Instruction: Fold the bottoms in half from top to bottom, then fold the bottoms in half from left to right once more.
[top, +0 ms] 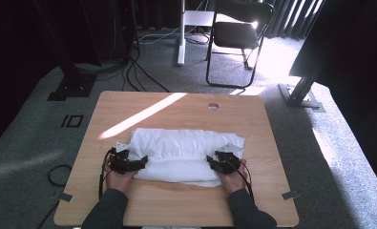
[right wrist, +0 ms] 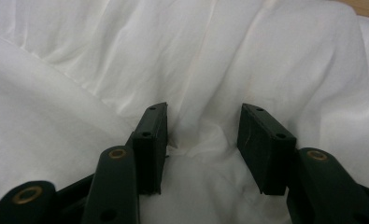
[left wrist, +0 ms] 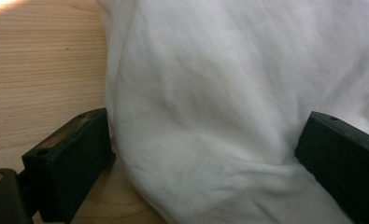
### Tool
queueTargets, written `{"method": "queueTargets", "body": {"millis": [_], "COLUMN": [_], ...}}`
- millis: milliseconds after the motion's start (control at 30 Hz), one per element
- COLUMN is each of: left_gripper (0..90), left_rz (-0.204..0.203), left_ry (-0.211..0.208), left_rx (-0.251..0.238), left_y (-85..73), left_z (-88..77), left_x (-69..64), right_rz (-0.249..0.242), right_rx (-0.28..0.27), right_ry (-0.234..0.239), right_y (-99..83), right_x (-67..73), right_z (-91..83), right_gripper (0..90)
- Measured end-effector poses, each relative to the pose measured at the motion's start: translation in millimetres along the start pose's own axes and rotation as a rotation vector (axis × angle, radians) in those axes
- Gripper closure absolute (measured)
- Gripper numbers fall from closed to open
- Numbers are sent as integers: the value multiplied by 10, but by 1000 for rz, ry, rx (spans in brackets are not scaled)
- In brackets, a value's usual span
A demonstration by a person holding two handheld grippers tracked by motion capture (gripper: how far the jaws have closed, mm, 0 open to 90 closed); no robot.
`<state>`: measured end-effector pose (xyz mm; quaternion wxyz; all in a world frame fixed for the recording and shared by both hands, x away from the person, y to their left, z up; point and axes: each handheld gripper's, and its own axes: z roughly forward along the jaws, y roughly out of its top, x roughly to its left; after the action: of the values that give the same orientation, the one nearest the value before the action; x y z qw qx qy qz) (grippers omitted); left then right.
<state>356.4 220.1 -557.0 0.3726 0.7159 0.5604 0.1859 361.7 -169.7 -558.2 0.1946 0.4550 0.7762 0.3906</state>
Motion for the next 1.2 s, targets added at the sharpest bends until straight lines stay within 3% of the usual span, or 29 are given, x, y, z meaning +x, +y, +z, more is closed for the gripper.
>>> {"method": "queueTargets", "body": {"millis": [167, 300, 367, 433, 467, 500, 533, 600, 733, 800, 867, 967, 1100, 1200], "left_gripper": [83, 208, 388, 498, 561, 561, 706, 775, 800, 801, 801, 802, 809, 815], "left_rz": [9, 16, 13, 4, 4, -17, -15, -26, -73, -53, -34, -37, -36, -8], "left_ry": [-17, -86, -145, -176, -176, -198, -205, -225, -297, -305, -324, -347, -378, -408], "left_rx": [-3, -6, 1, 5, 5, 14, 8, -10, -79, -116, -148, -184, -233, -266], "left_y": [-4, 2, 6, 2, 2, 0, 0, 19, 89, 139, 197, 296, 439, 559], "left_z": [1, 1, 5, 12, 12, 21, 17, -16, -159, -236, -292, -353, -457, -536], "left_x": [-25, -96, -104, -99, -99, -96, -92, -67, 26, 31, 13, -10, -56, -124], "right_rz": [2, 4, 5, 4, 4, 5, 6, 6, 17, 9, -35, -106, -170, -169], "right_rx": [-1, 0, -1, -1, -1, -1, -1, 0, 16, 15, -22, -71, 13, 76], "right_ry": [-1, 0, 1, 1, 1, 0, 0, -1, 10, -9, -26, 8, 7, 36], "right_y": [-2, -3, -3, -3, -3, -3, -3, -2, 34, 104, 208, 367, 388, 288], "right_x": [3, -1, -1, -1, -1, 0, 1, 2, -9, 18, 90, 229, 368, 410], "right_z": [0, 0, 0, 0, 0, 0, -2, -5, -42, -122, -233, -338, -167, 38], "right_gripper": [522, 522, 521, 522, 522, 522, 522, 521, 515, 493, 479, 466, 454, 453]}}
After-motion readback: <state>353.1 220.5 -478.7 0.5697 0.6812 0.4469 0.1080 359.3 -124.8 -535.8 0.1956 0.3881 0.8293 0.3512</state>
